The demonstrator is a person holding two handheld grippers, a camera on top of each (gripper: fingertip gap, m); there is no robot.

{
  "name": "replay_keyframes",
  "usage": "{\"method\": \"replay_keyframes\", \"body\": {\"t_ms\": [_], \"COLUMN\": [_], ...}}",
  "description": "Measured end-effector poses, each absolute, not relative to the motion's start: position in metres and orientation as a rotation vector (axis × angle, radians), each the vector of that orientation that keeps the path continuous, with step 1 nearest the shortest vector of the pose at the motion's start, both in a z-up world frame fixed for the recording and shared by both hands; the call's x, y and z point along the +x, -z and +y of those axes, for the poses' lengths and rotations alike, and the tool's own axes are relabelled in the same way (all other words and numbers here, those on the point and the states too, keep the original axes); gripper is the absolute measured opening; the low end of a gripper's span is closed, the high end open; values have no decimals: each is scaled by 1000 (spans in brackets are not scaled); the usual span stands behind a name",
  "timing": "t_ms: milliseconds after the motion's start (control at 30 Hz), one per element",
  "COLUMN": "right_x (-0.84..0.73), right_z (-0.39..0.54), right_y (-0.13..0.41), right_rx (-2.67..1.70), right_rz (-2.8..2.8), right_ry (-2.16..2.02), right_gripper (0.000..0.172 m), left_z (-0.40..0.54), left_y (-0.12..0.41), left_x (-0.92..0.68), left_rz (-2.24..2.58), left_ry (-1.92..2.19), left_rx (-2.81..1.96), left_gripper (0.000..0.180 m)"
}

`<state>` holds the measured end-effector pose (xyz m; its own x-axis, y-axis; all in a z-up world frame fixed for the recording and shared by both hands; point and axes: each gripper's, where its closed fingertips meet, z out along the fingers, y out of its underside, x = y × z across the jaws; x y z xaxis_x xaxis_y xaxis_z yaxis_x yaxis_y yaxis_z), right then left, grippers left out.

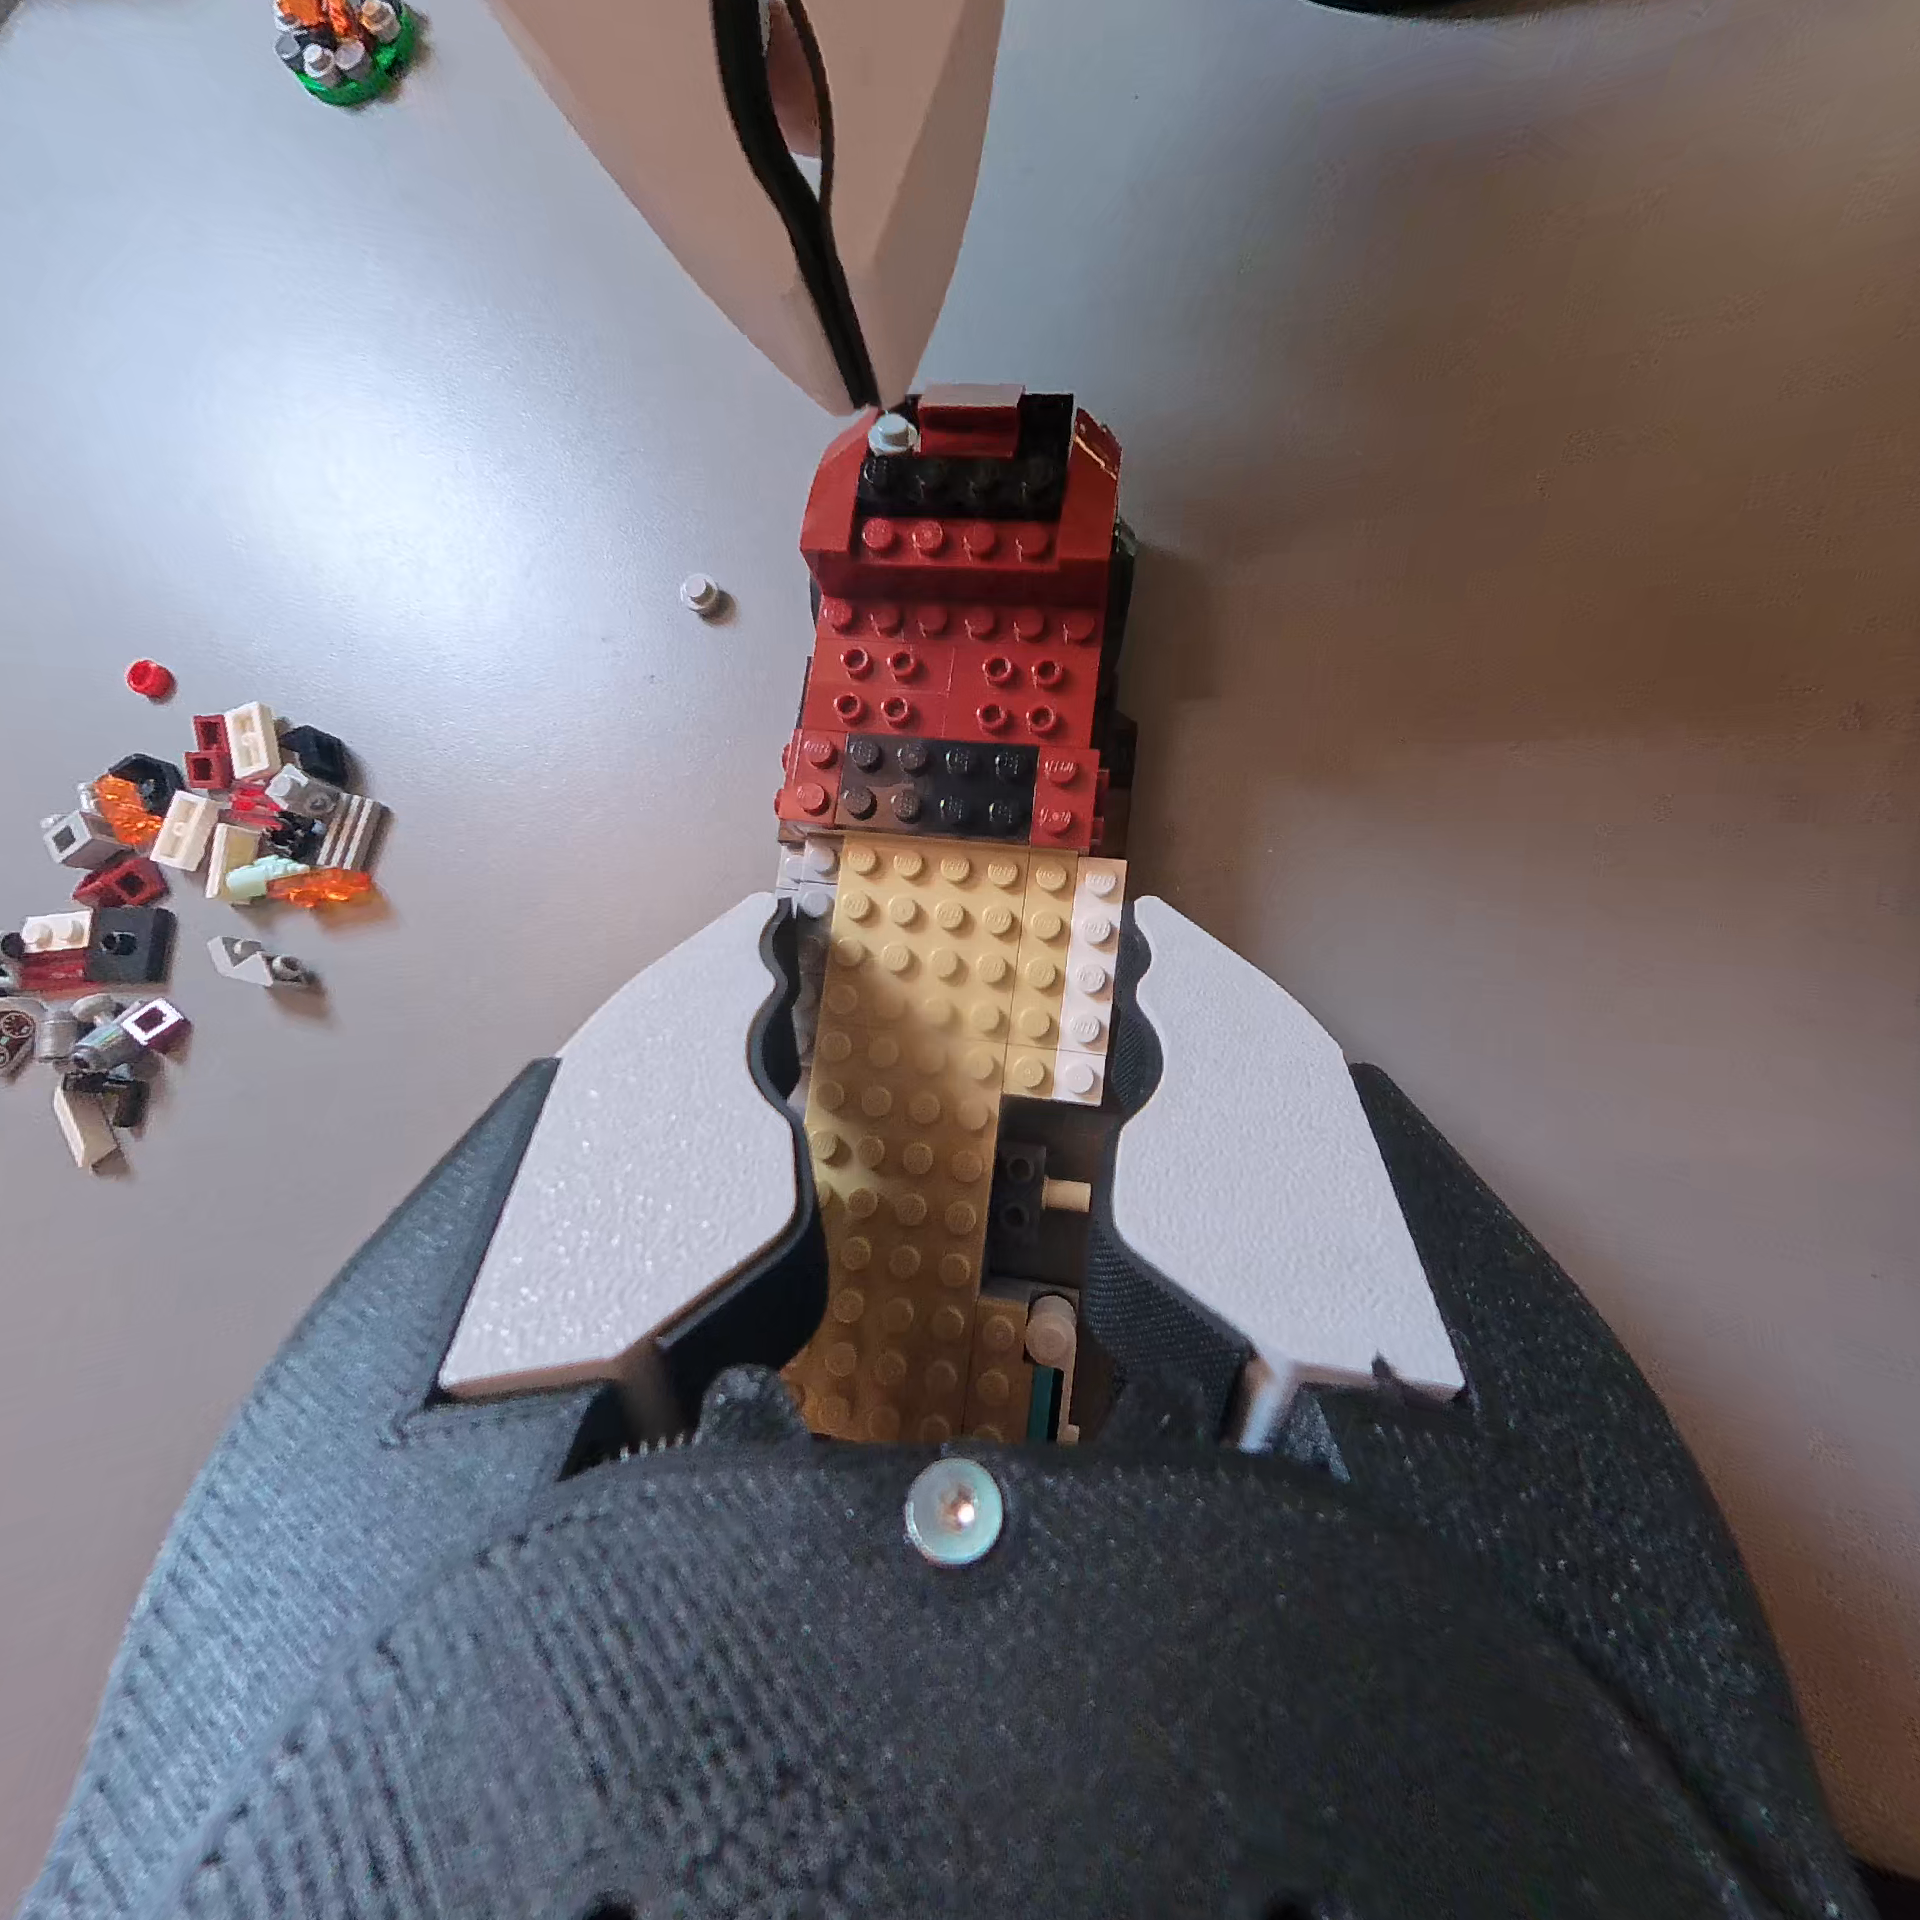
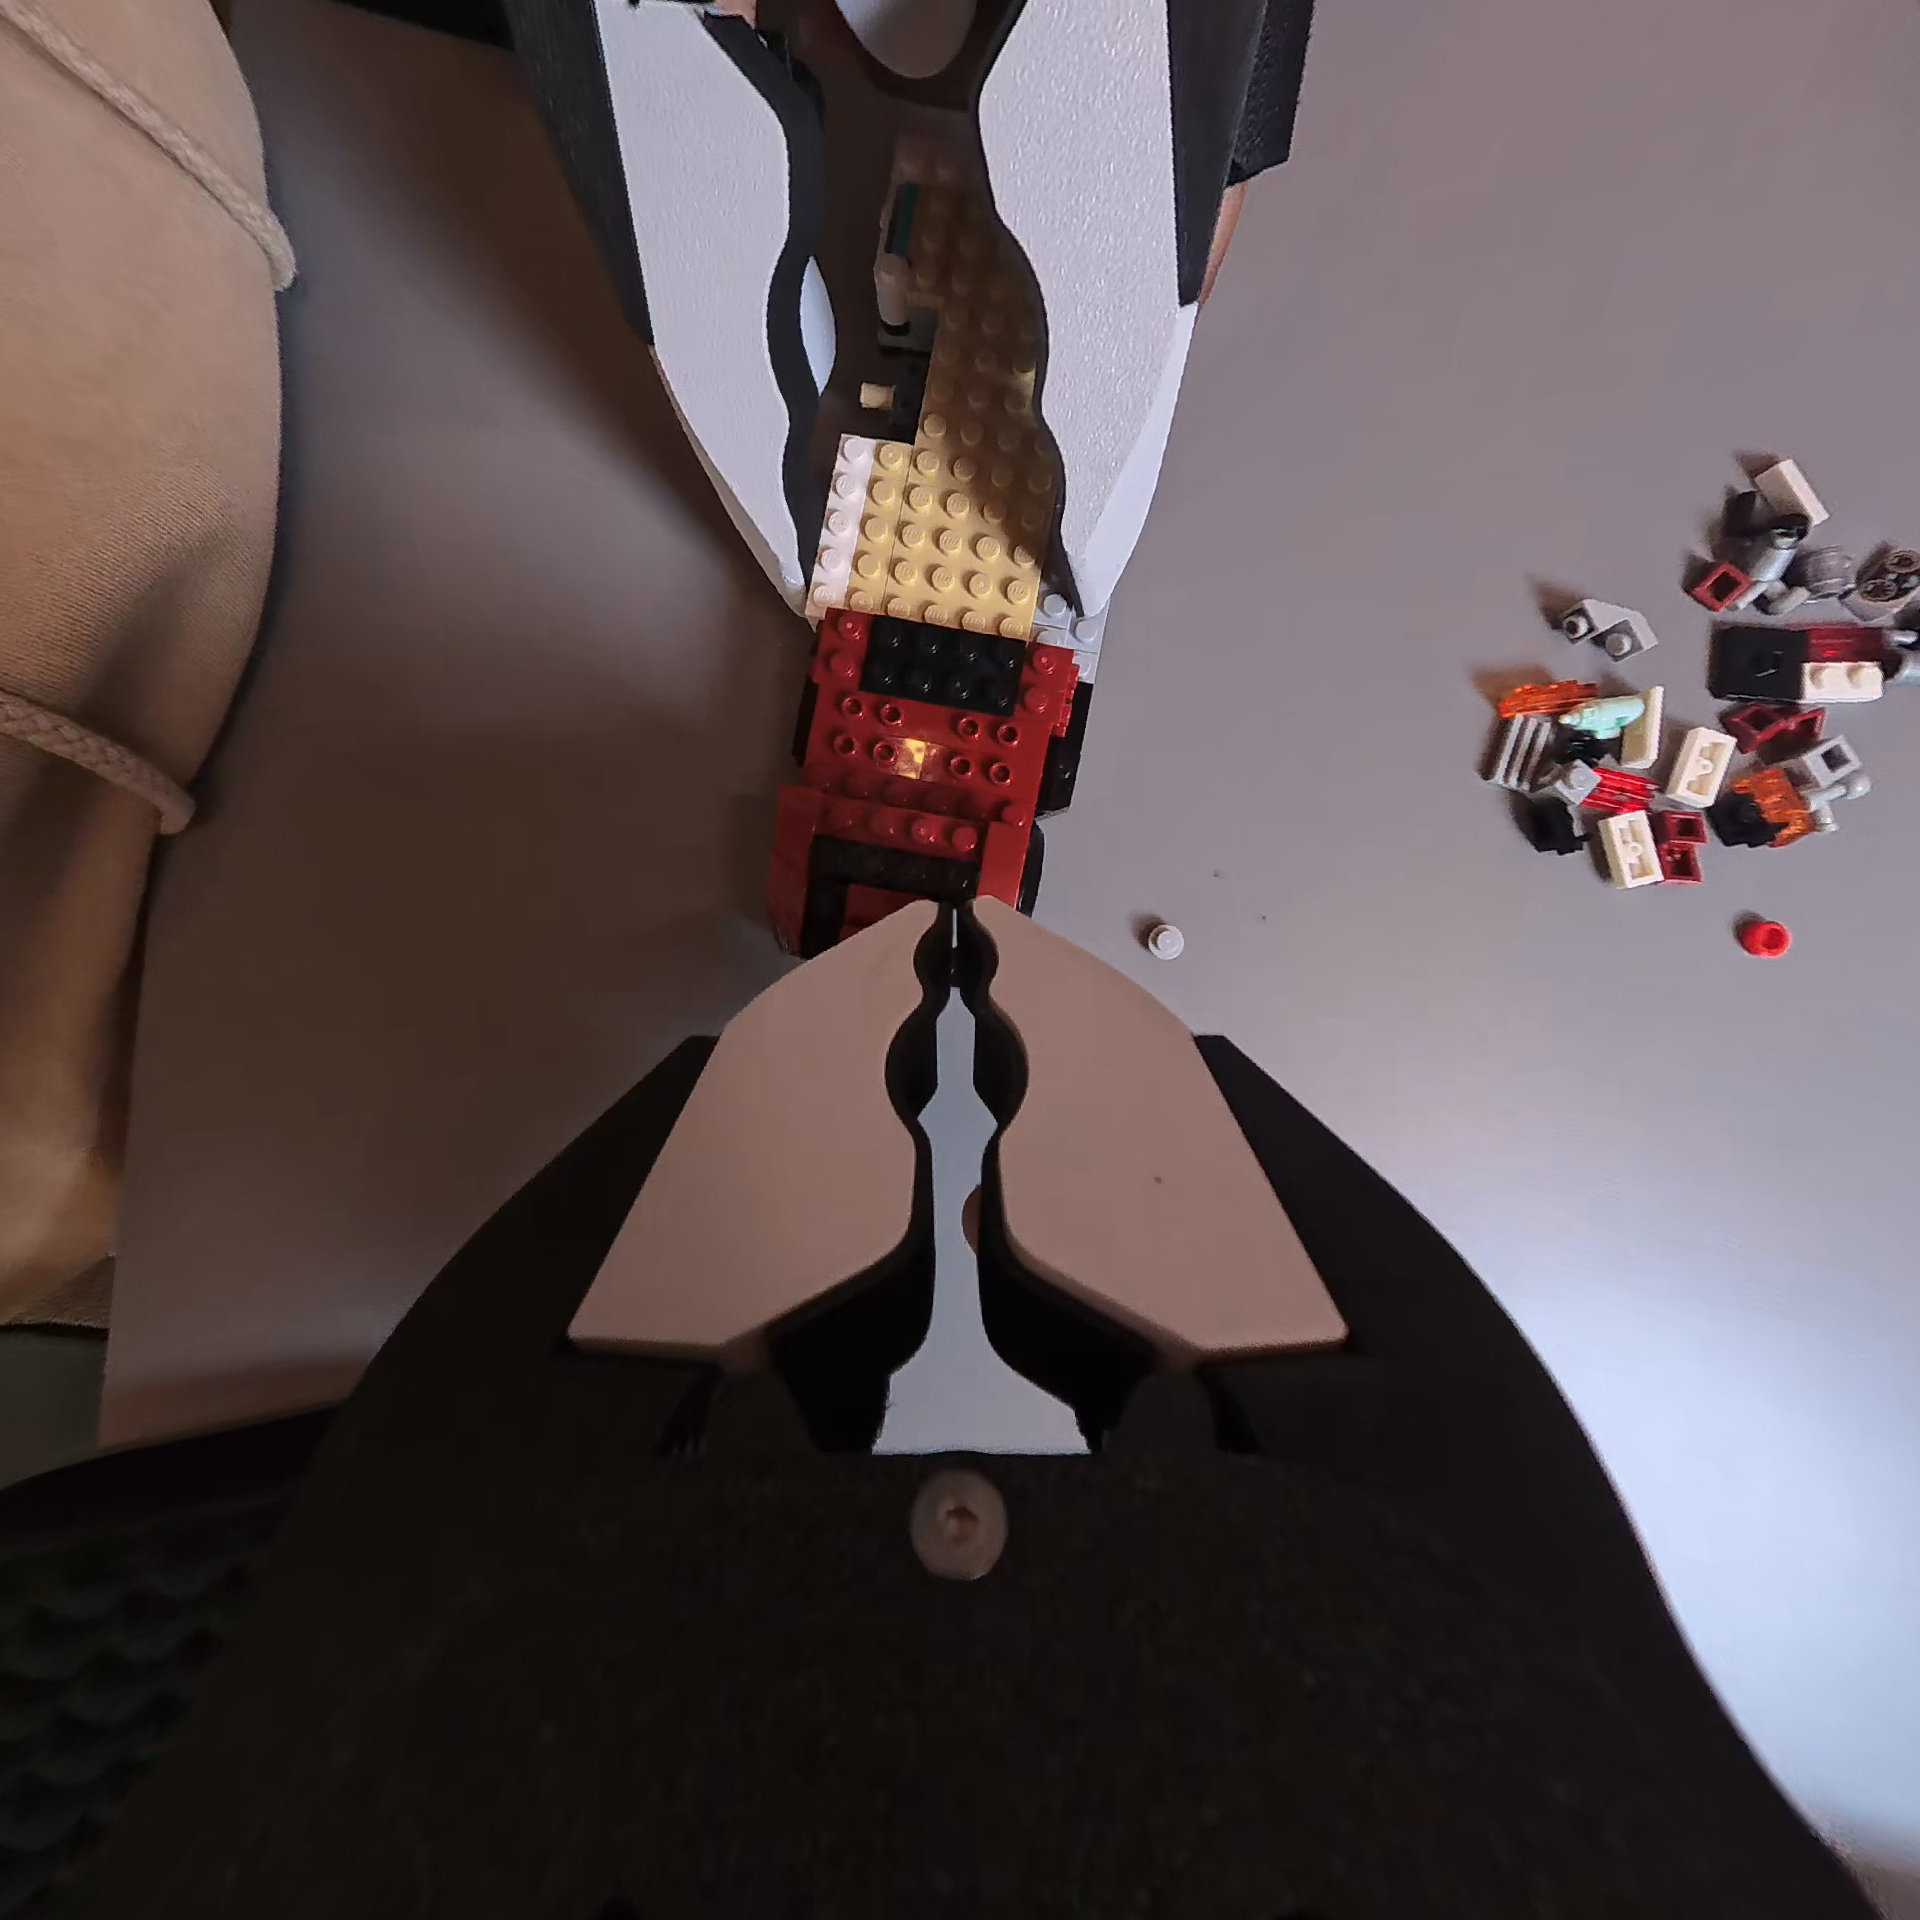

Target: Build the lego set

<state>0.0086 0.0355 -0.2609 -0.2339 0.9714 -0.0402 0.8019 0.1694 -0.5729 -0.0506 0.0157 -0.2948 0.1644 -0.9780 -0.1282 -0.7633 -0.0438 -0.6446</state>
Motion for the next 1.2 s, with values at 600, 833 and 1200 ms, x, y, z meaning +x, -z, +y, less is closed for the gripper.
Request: {"method": "replay_keyframes", "body": {"t_ms": [600,833,1200], "right_x": [12,11,11], "right_z": [35,34,33], "right_y": [268,269,270], "right_rx": [-1721,-1854,-1920], "right_rz": [-2329,-2403,-2360], "right_ry": [-516,-390,-314], "right_gripper": [0,0,0], "left_z": [16,16,16], "left_y": [295,296,296], "left_x": [-50,-49,-48], "left_rz": [1649,1648,1653], "left_ry": [454,444,452], "left_rx": [-1859,-1851,-1828], "left_gripper": [59,59,59]}}
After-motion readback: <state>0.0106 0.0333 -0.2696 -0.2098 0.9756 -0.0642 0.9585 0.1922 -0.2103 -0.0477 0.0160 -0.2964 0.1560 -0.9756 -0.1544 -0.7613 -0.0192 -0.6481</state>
